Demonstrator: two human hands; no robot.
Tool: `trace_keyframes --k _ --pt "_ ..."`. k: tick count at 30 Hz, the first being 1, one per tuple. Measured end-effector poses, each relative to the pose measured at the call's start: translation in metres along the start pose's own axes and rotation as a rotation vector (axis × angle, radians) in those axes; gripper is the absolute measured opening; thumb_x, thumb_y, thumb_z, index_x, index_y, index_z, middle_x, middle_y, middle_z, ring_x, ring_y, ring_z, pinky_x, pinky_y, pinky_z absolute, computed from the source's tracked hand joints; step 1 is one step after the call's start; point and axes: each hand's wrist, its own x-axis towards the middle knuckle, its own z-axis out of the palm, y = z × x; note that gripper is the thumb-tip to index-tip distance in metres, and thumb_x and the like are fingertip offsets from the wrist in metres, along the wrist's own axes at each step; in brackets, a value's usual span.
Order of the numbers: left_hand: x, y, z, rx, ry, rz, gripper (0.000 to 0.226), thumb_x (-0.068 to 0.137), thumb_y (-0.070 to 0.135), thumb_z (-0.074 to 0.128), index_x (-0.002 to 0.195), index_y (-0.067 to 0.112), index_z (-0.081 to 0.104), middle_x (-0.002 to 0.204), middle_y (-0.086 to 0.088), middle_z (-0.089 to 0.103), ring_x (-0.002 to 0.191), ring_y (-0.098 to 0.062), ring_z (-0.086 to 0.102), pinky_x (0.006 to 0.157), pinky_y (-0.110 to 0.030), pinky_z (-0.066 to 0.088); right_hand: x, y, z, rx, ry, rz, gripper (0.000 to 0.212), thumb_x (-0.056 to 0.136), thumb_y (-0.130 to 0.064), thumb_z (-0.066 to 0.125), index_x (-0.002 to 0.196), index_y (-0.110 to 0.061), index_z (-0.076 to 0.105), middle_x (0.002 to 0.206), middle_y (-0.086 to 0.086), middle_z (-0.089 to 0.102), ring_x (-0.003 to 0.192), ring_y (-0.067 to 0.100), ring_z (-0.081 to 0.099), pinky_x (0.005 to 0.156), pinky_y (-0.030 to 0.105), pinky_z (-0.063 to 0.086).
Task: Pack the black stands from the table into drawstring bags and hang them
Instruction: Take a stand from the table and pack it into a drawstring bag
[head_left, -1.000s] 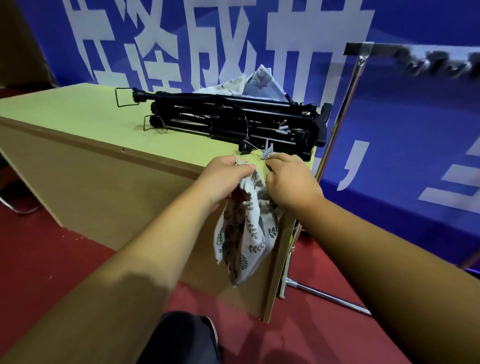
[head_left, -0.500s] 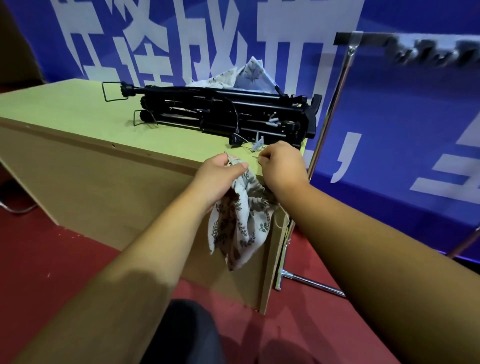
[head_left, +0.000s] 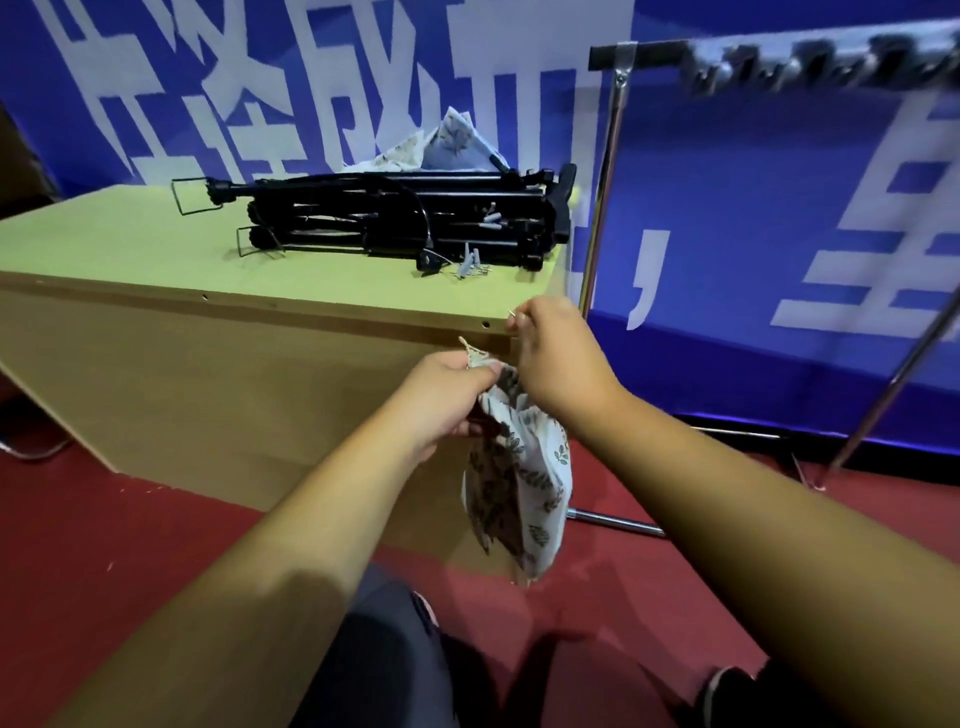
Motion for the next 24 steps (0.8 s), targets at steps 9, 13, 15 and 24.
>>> trace_keyframes --k 9,13,15,24 --pt "-0.018 -0.031 0.077 0.004 -0.119 -0.043 0.021 0.104 0.031 0.063 0.111 0.017 0.076 0.103 -0.018 0.079 0.072 -0.025 0.071 0.072 -0.043 0.065 -0.108 0.096 -0.009 0.261 -0.025 0.135 0.020 0.113 -0.020 0.049 0.099 -0.017 0.063 0.089 -0.005 0.074 0.080 0.004 0.066 0.074 0.019 0.047" --pt "-0.010 -0.054 0.105 0.090 -0.126 -0.026 0.021 0.104 0.030 0.065 0.107 0.014 0.078 0.102 -0.020 0.079 0.073 -0.021 0.073 0.060 -0.034 0.063 -0.125 0.141 -0.002 0.136 -0.123 0.168 0.015 0.110 -0.033 0.049 0.101 -0.031 0.060 0.089 -0.009 0.073 0.082 0.012 0.069 0.076 0.037 0.054" --pt "-0.002 -0.067 0.116 0.163 -0.120 -0.008 0.022 0.103 0.031 0.066 0.105 0.012 0.079 0.100 -0.020 0.078 0.075 -0.019 0.071 0.057 -0.030 0.060 -0.126 0.156 0.000 0.027 -0.219 0.165 0.013 0.109 -0.035 0.051 0.104 -0.032 0.062 0.090 -0.009 0.073 0.083 0.019 0.067 0.073 0.039 0.052" --pt "0.023 -0.121 0.139 0.080 -0.116 -0.137 0.024 0.103 0.026 0.068 0.110 0.003 0.073 0.090 -0.015 0.070 0.056 -0.013 0.066 0.072 -0.042 0.066 -0.100 0.198 0.007 -0.194 -0.444 0.176 0.021 0.108 -0.033 0.055 0.111 -0.029 0.076 0.089 -0.008 0.067 0.087 0.019 0.061 0.070 0.031 0.038"
